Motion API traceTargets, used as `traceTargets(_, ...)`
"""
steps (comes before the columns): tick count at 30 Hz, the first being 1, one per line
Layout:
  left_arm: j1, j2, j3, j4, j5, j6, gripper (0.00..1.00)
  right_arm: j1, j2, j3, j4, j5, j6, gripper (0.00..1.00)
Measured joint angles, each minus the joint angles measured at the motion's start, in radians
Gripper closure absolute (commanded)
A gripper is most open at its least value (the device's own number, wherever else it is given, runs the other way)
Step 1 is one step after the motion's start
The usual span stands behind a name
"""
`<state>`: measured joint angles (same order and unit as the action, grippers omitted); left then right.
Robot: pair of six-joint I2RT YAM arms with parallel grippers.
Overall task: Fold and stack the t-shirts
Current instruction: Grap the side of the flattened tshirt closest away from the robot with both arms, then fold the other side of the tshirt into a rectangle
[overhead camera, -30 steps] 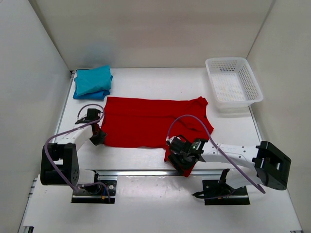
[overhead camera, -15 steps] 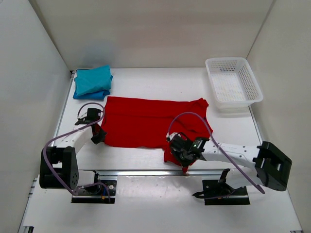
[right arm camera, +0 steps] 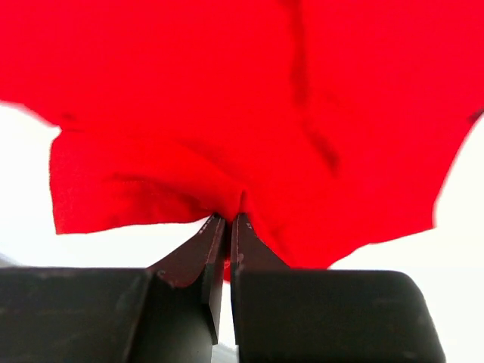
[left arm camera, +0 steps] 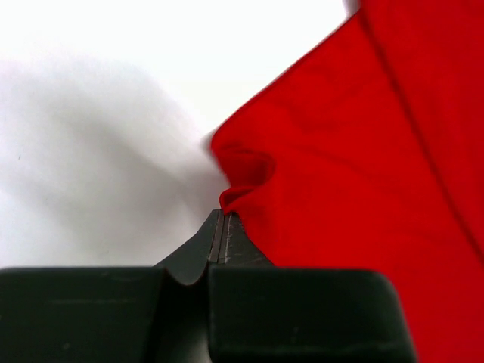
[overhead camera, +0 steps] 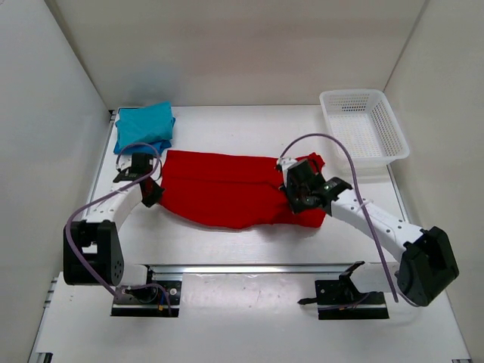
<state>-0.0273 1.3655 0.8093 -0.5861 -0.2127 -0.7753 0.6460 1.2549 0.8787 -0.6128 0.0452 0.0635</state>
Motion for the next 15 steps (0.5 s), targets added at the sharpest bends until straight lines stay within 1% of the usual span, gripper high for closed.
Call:
traceTargets(3, 0.000, 0.056, 0.058, -0.001, -0.004, -0.007, 1.00, -0.076, 0.057, 0.076, 0.025, 0.005, -0.065, 1.00)
traceTargets(7, 0.011, 0.154, 0.148, 0.010, 0.000, -0.019, 1.00, -0.145, 0.154, 0.166, 0.063, 0.017, -0.132, 1.00)
traceTargets(15, 0.019, 0.341, 0.322, 0.019, 0.005, -0.044, 1.00, -0.277, 0.333, 0.293, 0.116, 0.018, -0.200, 1.00)
